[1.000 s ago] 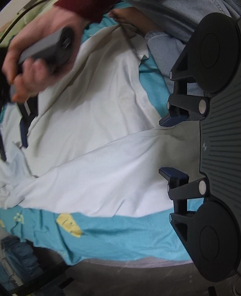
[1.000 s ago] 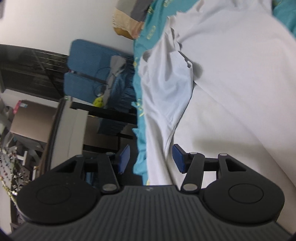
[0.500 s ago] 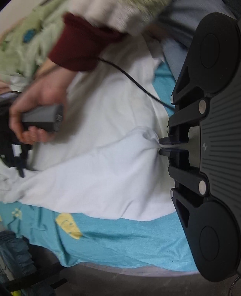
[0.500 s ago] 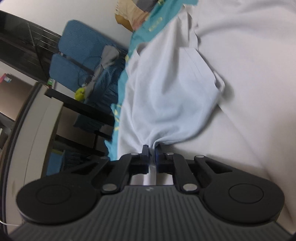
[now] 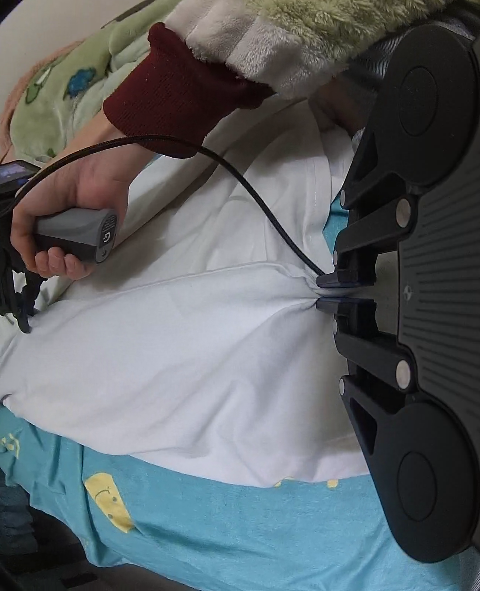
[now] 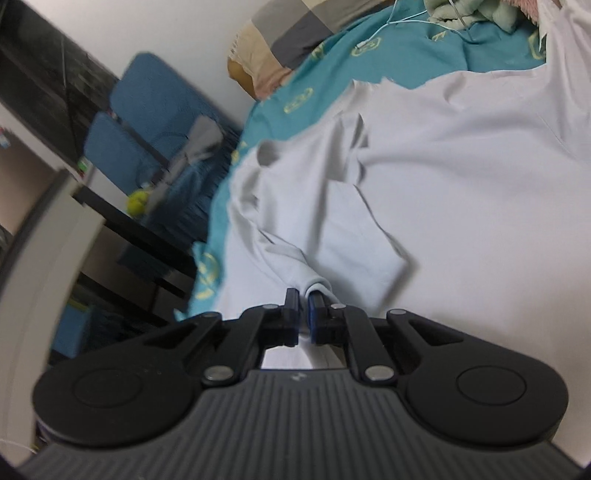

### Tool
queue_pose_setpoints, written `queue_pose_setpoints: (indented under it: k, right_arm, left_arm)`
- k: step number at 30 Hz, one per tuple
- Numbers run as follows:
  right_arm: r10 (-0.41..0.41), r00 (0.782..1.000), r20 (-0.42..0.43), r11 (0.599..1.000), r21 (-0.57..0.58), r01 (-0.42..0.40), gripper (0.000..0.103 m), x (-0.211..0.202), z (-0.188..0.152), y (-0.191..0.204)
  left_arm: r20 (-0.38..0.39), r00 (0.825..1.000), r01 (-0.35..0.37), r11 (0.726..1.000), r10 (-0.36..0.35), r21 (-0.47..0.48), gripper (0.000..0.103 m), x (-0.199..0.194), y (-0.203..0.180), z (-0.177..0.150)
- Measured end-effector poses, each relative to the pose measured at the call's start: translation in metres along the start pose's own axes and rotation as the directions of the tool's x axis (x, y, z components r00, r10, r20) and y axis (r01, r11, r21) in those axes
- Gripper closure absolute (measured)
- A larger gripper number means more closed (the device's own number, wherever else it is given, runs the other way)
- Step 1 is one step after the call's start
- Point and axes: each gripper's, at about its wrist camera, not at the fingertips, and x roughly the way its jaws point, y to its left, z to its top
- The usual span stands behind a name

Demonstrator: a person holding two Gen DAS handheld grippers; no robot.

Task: Fold clothes

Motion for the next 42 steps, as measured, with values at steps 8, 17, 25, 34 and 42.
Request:
queue_pose_setpoints:
  k: [8, 17, 25, 34, 42]
  right_arm:
    - [-0.083, 0.995, -0.047, 0.989, -0.125, 0.076, 0.078, -0.014, -0.003, 0.026]
    - [-0.069, 0.996, 0.06, 0.964, -0.253, 0.082, 0.038, -0.134, -0.008, 0.078]
    - [-0.122, 0.972, 0.203, 0.928, -0.325, 0.184, 0.038, -0.257, -0.034, 0.072]
    - [-0.166, 0.959, 0.229, 0.922, -0.31, 0.233, 0.037, -0.29, -0.077, 0.042]
    - [-0.154, 0.959, 0.24, 0.925, -0.307, 0.225, 0.037, -0.288, -0.085, 0.04]
  left_arm:
    - [0.126, 0.99, -0.065, 0.997, 0.061, 0.03, 0.041, -0.035, -0.021, 0.002]
    - [0.407, 0.908, -0.112, 0.994, 0.098, 0.01, 0.008, -0.113, -0.024, 0.04]
    - [0.585, 0.804, -0.161, 0.986, 0.106, 0.043, 0.0, -0.135, -0.052, 0.086]
    - [0.616, 0.776, -0.148, 0.988, 0.138, -0.036, 0.0, -0.065, -0.009, 0.094]
    - [0.616, 0.765, -0.206, 0.978, 0.189, -0.045, 0.0, -0.066, 0.004, 0.081]
